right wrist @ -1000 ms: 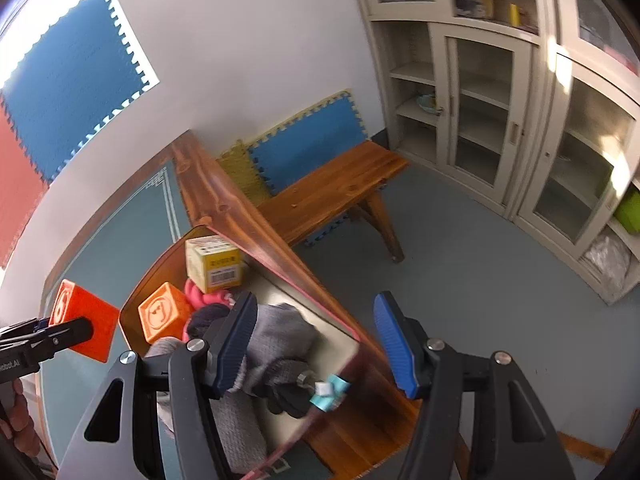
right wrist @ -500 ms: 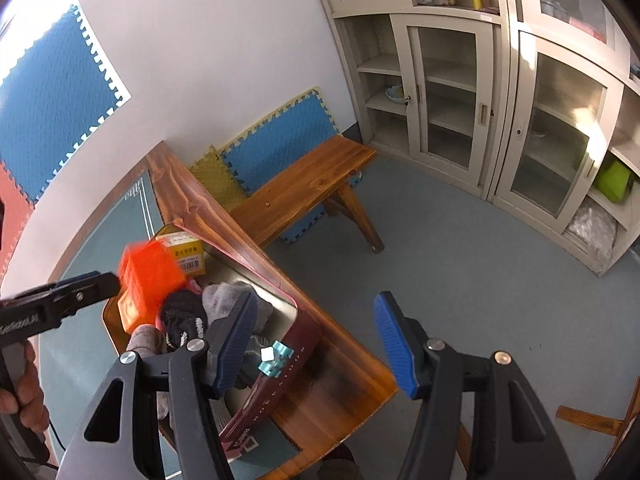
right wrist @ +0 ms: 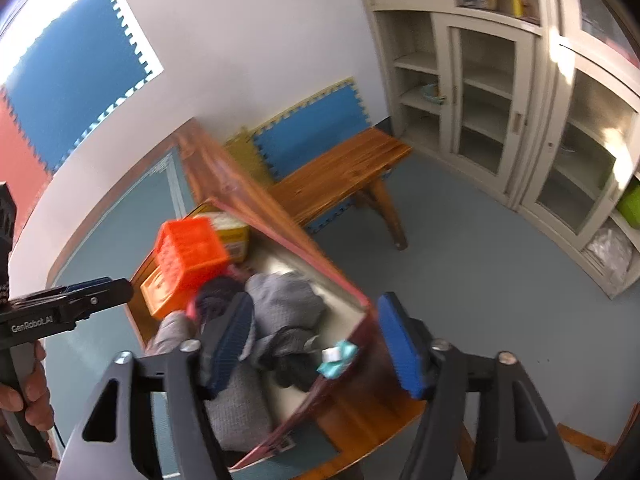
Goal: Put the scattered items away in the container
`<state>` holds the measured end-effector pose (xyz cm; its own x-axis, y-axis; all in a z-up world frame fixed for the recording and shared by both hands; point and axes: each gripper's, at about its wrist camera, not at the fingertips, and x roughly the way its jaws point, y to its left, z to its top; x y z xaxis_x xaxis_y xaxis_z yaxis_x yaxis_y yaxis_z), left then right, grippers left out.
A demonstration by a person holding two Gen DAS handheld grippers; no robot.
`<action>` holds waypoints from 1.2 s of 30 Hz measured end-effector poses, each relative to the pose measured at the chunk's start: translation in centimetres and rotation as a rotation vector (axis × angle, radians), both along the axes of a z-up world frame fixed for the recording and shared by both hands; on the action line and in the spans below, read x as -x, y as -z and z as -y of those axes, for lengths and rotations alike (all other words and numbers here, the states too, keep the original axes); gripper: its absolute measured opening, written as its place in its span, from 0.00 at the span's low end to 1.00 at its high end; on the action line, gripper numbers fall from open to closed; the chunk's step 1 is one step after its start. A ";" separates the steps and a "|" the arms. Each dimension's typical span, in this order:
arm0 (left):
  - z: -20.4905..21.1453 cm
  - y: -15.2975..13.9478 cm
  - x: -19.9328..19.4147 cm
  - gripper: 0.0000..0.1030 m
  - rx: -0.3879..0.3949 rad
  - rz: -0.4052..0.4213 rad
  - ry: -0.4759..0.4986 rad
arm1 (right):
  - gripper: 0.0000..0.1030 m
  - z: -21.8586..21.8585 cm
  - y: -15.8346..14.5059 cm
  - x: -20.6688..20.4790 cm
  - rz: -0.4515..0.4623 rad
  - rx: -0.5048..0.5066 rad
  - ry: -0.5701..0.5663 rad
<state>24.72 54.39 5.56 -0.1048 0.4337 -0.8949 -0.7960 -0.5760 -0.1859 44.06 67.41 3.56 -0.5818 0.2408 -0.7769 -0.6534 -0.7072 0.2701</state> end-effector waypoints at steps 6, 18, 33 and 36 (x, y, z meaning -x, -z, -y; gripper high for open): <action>1.3 -0.3 -0.5 0.77 0.029 -0.017 -0.022 | 0.79 3.0 0.0 1.1 0.057 0.034 -0.113; 3.1 -1.2 -1.6 0.80 0.057 -0.070 -0.049 | 0.80 7.5 0.5 0.7 0.136 0.033 -0.191; 4.0 -2.6 -3.3 0.83 0.070 -0.174 -0.013 | 0.80 8.9 -1.1 -0.6 0.153 0.000 -0.145; 3.9 -2.7 -3.6 0.83 0.075 -0.180 -0.007 | 0.80 9.0 -1.3 -0.7 0.154 -0.007 -0.139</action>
